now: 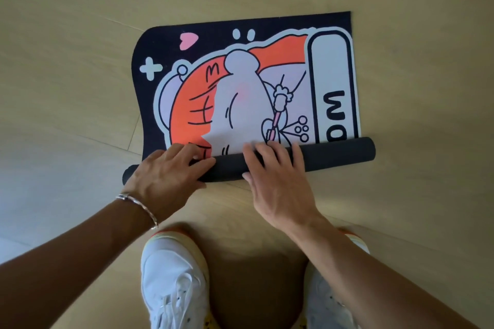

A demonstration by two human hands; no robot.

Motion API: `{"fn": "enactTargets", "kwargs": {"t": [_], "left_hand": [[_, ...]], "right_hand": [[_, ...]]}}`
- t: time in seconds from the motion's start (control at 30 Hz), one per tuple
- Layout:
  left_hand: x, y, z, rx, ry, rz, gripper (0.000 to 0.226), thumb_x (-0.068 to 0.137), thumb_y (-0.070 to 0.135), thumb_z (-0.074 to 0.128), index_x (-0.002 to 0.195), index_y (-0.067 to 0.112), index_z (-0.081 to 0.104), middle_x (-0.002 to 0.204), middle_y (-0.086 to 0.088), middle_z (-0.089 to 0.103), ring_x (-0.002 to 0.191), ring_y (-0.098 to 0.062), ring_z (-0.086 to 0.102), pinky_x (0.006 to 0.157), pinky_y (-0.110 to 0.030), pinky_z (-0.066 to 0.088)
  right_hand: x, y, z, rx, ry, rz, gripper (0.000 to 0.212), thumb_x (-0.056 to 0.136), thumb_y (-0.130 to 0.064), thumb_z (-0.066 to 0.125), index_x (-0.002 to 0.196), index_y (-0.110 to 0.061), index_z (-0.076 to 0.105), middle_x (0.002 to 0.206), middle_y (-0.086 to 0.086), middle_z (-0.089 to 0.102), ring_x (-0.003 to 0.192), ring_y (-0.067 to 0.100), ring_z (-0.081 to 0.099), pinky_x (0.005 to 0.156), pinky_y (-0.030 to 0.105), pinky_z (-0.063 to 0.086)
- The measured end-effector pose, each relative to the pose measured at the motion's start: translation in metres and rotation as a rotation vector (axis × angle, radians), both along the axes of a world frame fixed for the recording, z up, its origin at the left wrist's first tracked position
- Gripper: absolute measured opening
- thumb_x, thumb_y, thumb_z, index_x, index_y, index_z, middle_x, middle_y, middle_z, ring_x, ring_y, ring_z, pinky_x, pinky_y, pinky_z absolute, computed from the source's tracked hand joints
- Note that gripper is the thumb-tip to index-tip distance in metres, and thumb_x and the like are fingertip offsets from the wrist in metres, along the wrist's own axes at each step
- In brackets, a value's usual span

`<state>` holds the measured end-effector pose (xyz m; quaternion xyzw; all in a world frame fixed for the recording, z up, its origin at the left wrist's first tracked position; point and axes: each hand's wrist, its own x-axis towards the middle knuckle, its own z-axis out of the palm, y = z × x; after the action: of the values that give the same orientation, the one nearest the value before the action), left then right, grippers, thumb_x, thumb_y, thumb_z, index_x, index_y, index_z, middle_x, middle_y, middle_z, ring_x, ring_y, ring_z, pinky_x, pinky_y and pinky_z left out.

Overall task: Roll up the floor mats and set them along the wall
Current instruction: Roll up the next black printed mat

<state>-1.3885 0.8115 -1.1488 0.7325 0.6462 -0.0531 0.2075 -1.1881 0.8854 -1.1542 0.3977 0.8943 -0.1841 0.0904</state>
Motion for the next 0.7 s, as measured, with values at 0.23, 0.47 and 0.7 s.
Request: {"fn": "enactTargets", "kwargs": {"t": [0.23,0.47,0.7], "left_hand": [[-0.019,0.054,0.018,-0.296,-0.049,0.242,0.050,0.092,0.037,0.052,0.139,0.029,0.038,0.125,-0.004,0.056,0.110,-0.026,0.054,0.092,-0.036,0.045],[0.026,0.031,0.012,0.182,0.149,0.214,0.044,0.074,0.004,0.069,0.116,0.007,0.058,0.112,-0.015,0.059,0.096,-0.033,0.058,0.079,-0.046,0.050],[0.037,0.042,0.004,-0.079,0.265,0.182,0.071,0.095,0.018,0.038,0.149,0.010,-0.007,0.158,-0.008,0.001,0.146,-0.025,0.001,0.116,-0.046,0.006]], "right_hand": [[-0.011,0.010,0.007,0.028,0.053,-0.047,0.048,0.085,-0.037,0.061,0.127,-0.016,0.051,0.120,0.009,0.055,0.119,0.031,0.049,0.108,0.055,0.027],[-0.030,0.054,0.006,-0.113,-0.010,-0.001,0.052,0.098,-0.043,0.039,0.145,-0.022,0.031,0.147,0.008,0.027,0.141,0.026,0.016,0.113,0.046,0.013],[-0.029,0.059,0.007,0.003,0.042,-0.056,0.051,0.097,-0.042,0.042,0.138,-0.013,0.043,0.137,0.013,0.046,0.136,0.032,0.032,0.113,0.054,0.018]]}}
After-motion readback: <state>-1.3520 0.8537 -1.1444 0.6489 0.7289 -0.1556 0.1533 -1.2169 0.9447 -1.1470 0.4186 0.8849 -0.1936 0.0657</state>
